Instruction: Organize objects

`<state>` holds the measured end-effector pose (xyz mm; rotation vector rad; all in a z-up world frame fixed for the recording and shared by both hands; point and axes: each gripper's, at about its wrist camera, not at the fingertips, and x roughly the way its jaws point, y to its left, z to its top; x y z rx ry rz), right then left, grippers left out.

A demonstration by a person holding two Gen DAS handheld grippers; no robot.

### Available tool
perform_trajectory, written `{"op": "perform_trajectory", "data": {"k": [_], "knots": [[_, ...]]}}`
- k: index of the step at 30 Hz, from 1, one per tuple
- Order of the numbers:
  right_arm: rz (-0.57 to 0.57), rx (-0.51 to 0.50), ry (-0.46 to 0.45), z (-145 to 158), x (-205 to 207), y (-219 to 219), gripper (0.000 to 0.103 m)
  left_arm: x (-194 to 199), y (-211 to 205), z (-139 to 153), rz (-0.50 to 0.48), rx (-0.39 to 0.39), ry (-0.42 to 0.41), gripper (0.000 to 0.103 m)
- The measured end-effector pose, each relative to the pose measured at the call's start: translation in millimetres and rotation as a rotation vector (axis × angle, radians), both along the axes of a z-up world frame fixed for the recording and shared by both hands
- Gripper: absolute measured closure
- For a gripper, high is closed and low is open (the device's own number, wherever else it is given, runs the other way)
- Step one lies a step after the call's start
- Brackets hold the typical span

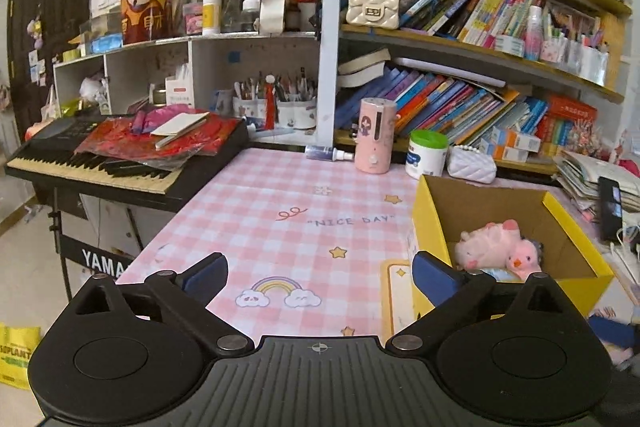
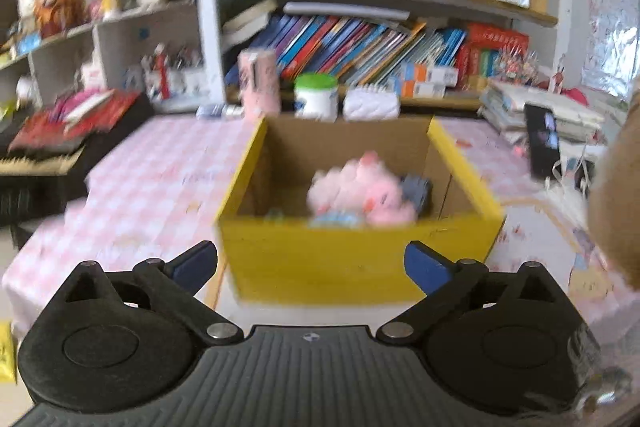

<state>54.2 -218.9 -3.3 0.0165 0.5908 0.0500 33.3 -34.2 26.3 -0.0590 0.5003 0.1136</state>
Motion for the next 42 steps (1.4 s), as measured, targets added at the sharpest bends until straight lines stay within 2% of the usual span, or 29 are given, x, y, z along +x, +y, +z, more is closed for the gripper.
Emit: {"op": "perform_trajectory", "data": {"k": [3, 10, 24, 33, 42], "knots": [[0.019, 0.017, 0.03, -9, -16, 17, 0.0, -13, 1, -5, -0.028, 0.02, 0.013, 0.003], [-0.003, 0.022, 0.03, -11, -37, 38, 0.0, -29, 8, -9, -0.082, 0.045, 0.026, 0.002], [-0.02, -0.002, 0.009, -10, -51, 58, 0.0, -34, 18, -16, -0.156, 0.026, 0.044, 0.001], [-0.014, -0.021, 0.022, -11, -48, 68, 0.0, -31, 30, -23, -0.145, -0.022, 0.08, 0.0], [0.031, -0.039, 0.031, -12, -47, 78, 0.0, -28, 32, -26, -0.14, -0.033, 0.113, 0.0]]}}
